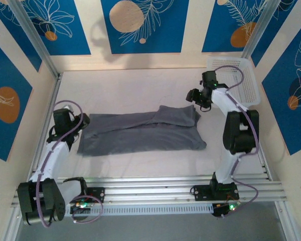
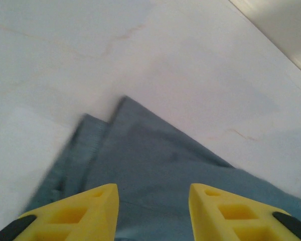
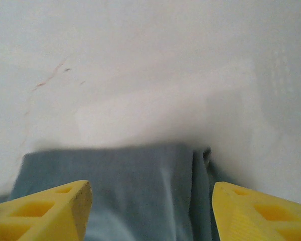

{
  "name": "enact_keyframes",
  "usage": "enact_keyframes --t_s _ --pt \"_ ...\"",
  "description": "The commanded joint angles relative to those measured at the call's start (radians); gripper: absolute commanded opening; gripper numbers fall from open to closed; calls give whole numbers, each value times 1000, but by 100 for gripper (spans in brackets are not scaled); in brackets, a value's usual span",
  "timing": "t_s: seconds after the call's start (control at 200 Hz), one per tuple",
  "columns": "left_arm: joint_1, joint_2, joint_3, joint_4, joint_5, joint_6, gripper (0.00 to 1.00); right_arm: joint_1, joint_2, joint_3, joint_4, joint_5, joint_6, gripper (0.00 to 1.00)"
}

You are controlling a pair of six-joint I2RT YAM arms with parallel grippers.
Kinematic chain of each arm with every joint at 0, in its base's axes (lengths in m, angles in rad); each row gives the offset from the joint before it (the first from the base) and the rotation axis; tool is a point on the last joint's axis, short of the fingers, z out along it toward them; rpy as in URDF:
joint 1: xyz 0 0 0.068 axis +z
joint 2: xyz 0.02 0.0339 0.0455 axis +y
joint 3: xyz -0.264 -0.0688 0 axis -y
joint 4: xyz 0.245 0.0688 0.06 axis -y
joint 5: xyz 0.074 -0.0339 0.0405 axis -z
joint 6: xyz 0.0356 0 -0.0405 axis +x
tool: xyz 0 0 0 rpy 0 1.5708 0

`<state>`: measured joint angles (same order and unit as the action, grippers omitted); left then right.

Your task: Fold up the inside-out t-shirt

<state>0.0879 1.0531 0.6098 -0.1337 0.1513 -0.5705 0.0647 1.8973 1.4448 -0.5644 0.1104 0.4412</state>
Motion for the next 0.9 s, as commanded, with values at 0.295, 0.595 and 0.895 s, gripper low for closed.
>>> enact_keyframes --t_s 0.295,0.595,0.895 --pt "-237 -22 -67 -19 -100 6 44 21 106 103 -86 -36 -48 0" --pt "-247 54 -16 1 -107 28 44 97 -411 -415 120 -86 45 0" --pt "-262 92 8 58 -119 42 44 114 -1158 -1004 284 33 350 32"
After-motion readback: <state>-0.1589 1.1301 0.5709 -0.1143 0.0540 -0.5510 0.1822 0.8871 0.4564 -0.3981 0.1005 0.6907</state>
